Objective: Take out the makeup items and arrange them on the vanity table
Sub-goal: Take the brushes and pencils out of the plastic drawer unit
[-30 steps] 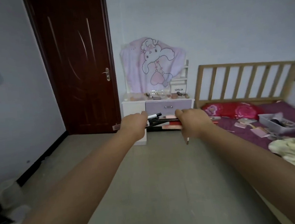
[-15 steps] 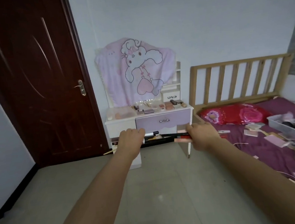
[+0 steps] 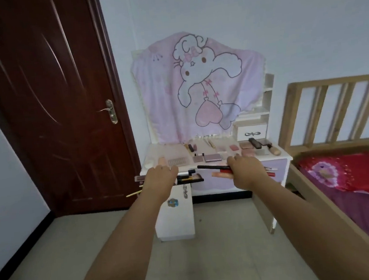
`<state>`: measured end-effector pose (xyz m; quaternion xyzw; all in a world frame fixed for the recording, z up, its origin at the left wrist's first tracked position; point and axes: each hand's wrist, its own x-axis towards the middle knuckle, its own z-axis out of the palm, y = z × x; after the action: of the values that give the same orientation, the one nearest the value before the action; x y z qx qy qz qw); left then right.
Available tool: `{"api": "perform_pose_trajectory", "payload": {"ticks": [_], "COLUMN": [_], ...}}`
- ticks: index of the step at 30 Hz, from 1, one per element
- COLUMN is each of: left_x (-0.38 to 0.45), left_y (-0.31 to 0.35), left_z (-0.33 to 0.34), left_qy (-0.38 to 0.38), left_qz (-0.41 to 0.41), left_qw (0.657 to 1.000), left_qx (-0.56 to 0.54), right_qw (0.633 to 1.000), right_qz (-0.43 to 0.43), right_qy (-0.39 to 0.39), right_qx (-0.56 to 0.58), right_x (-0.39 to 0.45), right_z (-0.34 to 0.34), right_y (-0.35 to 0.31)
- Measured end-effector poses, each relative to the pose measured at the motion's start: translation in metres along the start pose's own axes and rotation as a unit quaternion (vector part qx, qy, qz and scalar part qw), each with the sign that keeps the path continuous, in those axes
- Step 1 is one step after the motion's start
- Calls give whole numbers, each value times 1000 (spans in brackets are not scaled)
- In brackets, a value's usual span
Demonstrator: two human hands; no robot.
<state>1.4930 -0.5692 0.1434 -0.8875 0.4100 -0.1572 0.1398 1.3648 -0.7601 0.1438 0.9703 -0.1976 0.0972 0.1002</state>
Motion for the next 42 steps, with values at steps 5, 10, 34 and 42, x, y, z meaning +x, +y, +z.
{"api": "perform_pose_trajectory", "payload": {"ticks": [5, 10, 34, 42], "left_x": [107, 214, 592, 671], "left_y": [-47, -96, -71, -16], "left_z": [45, 92, 330, 362], "left_qy": [2, -1, -267, -359], "left_qz": [-24, -23, -50, -204], "left_qw": [999, 1000, 919, 706], "left_qx": [-22, -18, -286, -575], "right_qw": [1000, 999, 819, 693], "right_qz": [-6, 24, 335, 480], "right_qy": [-12, -26, -297, -233], "right_qx": [-7, -16, 358, 485], "right_x": [120, 236, 572, 632], "right_z": [45, 81, 349, 410], "right_y": [-1, 1, 76, 68]}}
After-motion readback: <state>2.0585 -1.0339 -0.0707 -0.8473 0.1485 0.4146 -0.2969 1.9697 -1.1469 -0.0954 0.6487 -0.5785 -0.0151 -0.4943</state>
